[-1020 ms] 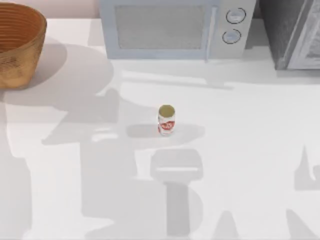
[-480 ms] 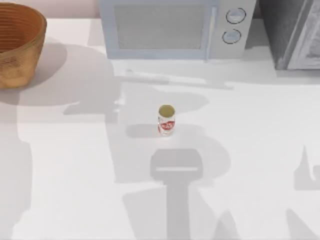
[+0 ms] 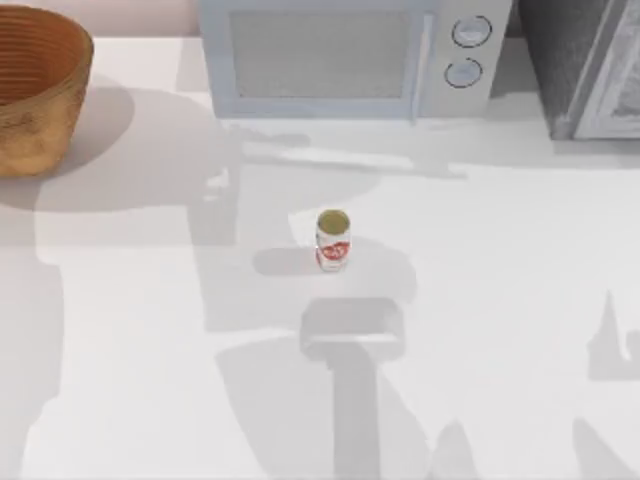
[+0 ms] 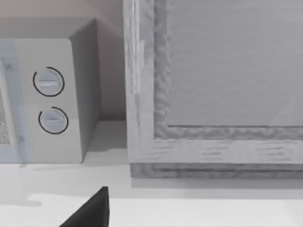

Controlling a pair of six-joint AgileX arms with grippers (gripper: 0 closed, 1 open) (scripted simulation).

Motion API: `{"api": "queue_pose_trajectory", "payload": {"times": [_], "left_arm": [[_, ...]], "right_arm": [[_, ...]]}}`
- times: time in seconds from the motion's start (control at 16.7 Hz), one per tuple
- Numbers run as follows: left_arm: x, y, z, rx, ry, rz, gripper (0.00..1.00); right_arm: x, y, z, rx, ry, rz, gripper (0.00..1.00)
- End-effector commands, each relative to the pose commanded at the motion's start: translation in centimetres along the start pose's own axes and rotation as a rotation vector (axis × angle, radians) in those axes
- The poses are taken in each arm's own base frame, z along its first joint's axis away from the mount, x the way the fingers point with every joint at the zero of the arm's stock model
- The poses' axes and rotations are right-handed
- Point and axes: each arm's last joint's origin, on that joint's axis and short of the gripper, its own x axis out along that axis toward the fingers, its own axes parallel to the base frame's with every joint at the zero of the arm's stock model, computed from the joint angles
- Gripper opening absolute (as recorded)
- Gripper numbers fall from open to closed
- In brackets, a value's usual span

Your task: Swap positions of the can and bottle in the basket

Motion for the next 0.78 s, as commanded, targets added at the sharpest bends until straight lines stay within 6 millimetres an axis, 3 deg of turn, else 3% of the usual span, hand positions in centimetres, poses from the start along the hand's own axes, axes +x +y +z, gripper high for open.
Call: {"api": "queue_pose_trajectory", "payload": {"times": [0.24,0.48,0.78], "left_arm": [[2.8,-0.1,-1.5,0.000,-0.001,0.002,0.00],[3.0,-0.1,-1.5,0.000,-0.005,0.002,0.00],[3.0,-0.1,-1.5,0.000,-0.005,0.002,0.38]], "right_arm": [[0.0,0.0,0.0,0.000,0.000,0.000,1.00],[0.0,0.0,0.0,0.000,0.000,0.000,1.00],[0.0,0.0,0.0,0.000,0.000,0.000,1.00]]}}
